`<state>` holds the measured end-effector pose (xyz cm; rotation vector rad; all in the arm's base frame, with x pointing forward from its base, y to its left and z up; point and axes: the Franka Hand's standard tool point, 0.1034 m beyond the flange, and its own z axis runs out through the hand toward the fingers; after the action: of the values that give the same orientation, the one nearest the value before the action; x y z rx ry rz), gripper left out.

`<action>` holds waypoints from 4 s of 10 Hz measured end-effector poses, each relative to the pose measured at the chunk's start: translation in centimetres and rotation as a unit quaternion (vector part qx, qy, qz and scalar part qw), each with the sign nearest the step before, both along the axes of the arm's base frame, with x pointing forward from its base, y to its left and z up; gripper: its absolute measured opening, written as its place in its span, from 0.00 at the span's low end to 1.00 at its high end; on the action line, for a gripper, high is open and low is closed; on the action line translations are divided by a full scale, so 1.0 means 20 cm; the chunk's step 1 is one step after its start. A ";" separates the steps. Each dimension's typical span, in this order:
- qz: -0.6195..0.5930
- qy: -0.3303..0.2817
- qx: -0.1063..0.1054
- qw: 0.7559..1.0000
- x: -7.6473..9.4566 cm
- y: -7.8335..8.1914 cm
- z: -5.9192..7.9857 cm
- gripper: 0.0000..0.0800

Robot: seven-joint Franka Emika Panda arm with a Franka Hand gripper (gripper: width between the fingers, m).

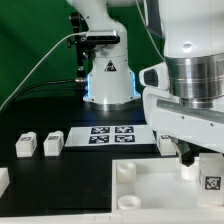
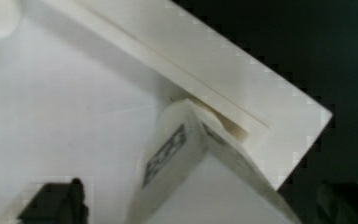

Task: Assemble one leg

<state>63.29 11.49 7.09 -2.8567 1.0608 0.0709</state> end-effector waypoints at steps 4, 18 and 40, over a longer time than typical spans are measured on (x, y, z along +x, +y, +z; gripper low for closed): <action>0.281 -0.041 -0.023 0.958 0.04 0.01 0.01 0.81; -0.448 0.051 0.001 0.892 0.01 -0.01 0.00 0.37; 0.185 -0.028 -0.018 0.982 0.00 0.03 -0.02 0.36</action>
Offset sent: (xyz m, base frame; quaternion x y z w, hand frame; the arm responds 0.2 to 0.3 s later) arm -0.0034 0.0044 -0.0010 0.0101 0.0410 -0.3414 0.9390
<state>63.39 12.01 6.60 -3.0299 0.5148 -0.0039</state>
